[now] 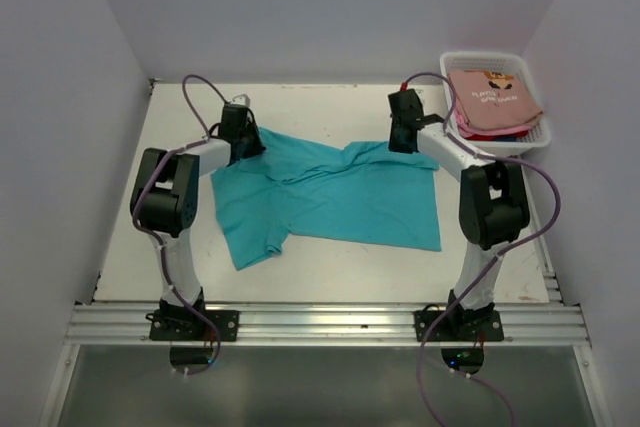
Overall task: Fold and stack the t-shirts
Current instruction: Fold the tshirt
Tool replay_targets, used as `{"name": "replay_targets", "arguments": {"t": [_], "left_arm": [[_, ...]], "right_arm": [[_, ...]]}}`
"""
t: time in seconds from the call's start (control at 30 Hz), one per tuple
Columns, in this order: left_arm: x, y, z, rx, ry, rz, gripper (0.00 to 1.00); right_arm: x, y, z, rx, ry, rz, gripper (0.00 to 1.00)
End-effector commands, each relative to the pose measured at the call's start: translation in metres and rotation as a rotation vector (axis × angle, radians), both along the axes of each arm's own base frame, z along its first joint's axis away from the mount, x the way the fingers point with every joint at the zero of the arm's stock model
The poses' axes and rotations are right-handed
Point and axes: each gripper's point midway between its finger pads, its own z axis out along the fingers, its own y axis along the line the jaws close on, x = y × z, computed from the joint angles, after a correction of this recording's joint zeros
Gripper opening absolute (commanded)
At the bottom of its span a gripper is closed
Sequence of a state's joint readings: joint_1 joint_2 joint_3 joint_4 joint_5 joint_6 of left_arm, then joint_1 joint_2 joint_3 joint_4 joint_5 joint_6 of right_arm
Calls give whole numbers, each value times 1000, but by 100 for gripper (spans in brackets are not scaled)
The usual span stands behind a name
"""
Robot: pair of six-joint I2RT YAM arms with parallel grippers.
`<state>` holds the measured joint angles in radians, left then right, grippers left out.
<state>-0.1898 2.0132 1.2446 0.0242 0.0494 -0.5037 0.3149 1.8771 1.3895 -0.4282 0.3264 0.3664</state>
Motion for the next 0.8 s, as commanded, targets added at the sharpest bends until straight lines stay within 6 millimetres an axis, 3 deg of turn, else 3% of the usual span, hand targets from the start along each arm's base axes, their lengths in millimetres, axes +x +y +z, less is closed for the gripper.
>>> {"name": "replay_targets", "arguments": {"t": [0.0, 0.07, 0.27, 0.47, 0.77], "left_arm": [[0, 36, 6, 68, 12, 91, 0], [-4, 51, -1, 90, 49, 137, 0], [-15, 94, -21, 132, 118, 253, 0], [-9, 102, -14, 113, 85, 254, 0], [-7, 95, -10, 69, 57, 222, 0]], "right_arm": [[25, -24, 5, -10, 3, -87, 0], [36, -28, 10, -2, 0, -95, 0], [47, -44, -10, 11, 39, -129, 0], [51, -40, -40, 51, 100, -114, 0], [61, -26, -64, 100, 162, -80, 0]]}}
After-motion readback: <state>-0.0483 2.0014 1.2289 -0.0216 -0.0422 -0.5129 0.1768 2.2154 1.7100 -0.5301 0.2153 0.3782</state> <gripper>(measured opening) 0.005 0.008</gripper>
